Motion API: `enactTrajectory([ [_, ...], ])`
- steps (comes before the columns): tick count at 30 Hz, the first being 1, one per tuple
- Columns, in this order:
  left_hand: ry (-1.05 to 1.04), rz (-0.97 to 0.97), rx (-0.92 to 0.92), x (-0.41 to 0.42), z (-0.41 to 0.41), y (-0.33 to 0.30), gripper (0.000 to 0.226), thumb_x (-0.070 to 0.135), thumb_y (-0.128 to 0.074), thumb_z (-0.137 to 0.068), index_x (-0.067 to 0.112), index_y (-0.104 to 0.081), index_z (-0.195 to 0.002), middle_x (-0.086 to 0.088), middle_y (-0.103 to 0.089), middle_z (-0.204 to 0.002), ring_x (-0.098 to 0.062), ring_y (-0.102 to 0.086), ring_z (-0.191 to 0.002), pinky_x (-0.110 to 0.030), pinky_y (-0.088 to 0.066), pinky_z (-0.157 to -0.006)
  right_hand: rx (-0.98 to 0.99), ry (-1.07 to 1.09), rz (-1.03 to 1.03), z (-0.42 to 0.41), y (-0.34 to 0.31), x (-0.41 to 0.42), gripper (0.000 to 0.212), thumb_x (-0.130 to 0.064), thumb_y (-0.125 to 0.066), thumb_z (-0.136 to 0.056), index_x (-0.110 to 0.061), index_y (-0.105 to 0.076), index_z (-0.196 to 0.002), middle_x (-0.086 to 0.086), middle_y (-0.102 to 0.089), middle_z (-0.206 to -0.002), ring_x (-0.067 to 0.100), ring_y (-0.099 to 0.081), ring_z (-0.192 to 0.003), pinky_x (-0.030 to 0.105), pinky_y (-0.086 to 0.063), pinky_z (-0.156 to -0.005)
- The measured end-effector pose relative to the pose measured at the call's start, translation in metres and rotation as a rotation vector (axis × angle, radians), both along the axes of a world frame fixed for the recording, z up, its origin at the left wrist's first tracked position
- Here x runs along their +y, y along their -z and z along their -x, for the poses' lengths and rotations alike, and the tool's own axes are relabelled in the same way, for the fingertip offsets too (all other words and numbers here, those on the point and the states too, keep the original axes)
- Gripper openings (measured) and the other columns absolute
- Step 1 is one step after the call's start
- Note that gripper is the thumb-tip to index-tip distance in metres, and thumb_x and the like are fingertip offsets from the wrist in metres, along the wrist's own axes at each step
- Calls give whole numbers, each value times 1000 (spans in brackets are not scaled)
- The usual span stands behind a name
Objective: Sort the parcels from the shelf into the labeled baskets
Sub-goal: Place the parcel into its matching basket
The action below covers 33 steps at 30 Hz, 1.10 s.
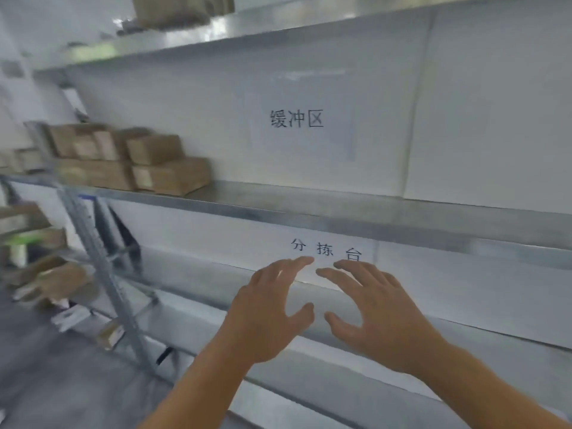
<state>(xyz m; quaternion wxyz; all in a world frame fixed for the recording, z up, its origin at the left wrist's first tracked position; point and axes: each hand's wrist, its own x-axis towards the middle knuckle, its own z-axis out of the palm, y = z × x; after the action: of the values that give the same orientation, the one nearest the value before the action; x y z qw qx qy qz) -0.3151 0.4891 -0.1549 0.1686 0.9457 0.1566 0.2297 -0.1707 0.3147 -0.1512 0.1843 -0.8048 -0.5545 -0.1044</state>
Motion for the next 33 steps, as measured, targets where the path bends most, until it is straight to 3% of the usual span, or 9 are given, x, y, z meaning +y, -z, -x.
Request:
enactTrajectory([
  [2,-98,-2,12,32,23,-1,69,57,-54,-95,63,-14,-150,25,-32,-160,-9,-36,-142,-38,-43,-113,5,-89,9,5,-4,44,68,-73,-31,-91,-49,-33,-155,-20,-35,-159,6,-30,-146,33,-29,-120],
  [12,-398,30,41,168,61,-23,65,55,-55,-93,63,-22,-148,23,-35,-158,-9,-34,-143,-38,-39,-115,45,-427,-33,2,-27,237,75,-78,-25,-85,-52,-30,-155,-27,-27,-158,-3,-23,-146,16,-15,-112],
  [16,-472,24,36,216,51,-47,63,54,-56,-95,62,-22,-148,22,-34,-158,-9,-32,-144,-37,-35,-117,70,-495,-95,-14,-48,302,75,-78,-30,-84,-48,-36,-153,-25,-39,-153,2,-36,-142,30,-33,-118],
  [19,-536,9,38,253,39,-65,60,57,-54,-96,62,-23,-147,22,-33,-159,-11,-32,-145,-40,-35,-118,74,-542,-172,-30,-63,351,61,-68,-43,-89,-49,-40,-147,-24,-46,-144,5,-45,-134,36,-44,-108],
  [22,-594,-11,28,291,26,-79,57,60,-52,-96,59,-27,-148,21,-31,-160,-12,-32,-147,-41,-38,-116,124,-586,-222,-45,-78,399,58,-63,-50,-91,-48,-41,-146,-27,-47,-141,3,-47,-128,38,-46,-105],
  [25,-617,-40,33,331,10,-96,57,61,-50,-96,54,-30,-149,17,-29,-162,-16,-34,-146,-44,-41,-115,212,-582,-243,-58,-90,452,57,-55,-56,-96,-43,-43,-150,-20,-46,-148,3,-39,-133,30,-39,-107],
  [30,-635,-120,31,410,-27,-125,58,61,-50,-98,46,-35,-151,5,-32,-164,-29,-32,-150,-49,-38,-115,168,-493,-272,-81,-103,547,54,-50,-45,-100,-33,-48,-152,-2,-41,-158,23,-31,-148,48,-37,-116],
  [33,-642,-84,59,454,-53,-126,54,65,-47,-97,46,-41,-147,3,-35,-160,-36,-35,-146,-49,-38,-113,78,-426,-199,-100,-91,594,58,-56,-24,-101,-38,-51,-150,-3,-43,-159,25,-34,-150,50,-37,-117],
])
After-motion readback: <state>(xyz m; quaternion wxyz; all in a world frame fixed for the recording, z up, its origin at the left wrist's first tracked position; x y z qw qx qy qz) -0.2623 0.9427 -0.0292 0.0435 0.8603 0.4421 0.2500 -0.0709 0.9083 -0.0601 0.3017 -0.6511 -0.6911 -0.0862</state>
